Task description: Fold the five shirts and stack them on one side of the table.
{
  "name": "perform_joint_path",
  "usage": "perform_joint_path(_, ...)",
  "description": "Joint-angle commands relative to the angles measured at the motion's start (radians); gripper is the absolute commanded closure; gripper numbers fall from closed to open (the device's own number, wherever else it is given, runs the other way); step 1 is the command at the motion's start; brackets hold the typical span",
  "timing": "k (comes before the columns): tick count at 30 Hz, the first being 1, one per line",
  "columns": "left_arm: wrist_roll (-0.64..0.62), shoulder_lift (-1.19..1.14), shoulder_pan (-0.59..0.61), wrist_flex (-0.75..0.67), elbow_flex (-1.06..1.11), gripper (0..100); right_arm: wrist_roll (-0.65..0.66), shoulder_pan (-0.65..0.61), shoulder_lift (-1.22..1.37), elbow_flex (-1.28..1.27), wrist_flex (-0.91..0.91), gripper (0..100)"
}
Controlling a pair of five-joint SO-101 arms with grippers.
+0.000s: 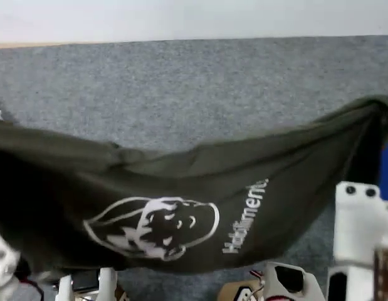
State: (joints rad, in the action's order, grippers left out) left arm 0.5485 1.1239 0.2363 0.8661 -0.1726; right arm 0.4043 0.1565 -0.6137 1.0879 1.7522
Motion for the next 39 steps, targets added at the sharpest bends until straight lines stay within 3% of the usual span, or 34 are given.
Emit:
perform_joint_path(1,0.009,-0.005,0.0,-0.009,-0.016,100,0.012,0.022,0.001,0.015,0.024,98.8)
perform_joint_path(7,0.017,-0.031,0.0,0.098,0.107,100,0.008,0.022,0.053,-0.069,0.019,98.8)
perform_joint_path(16,0.017,-0.155,-0.008,0.084,0.43,100,-0.003,0.016,0.194,-0.351,-0.101,98.8)
perform_joint_path(24,0.012,-0.388,-0.008,-0.285,0.63,100,-0.068,0.015,0.309,-0.589,-0.364,98.8)
perform_joint_path(34,0.012,-0.796,-0.008,-0.647,0.63,100,-0.081,0.015,0.469,-0.864,-0.688,98.8)
perform_joint_path(39,0.012,-1.005,-0.006,-0.683,0.489,100,-0.074,0.015,0.547,-0.89,-0.812,98.8)
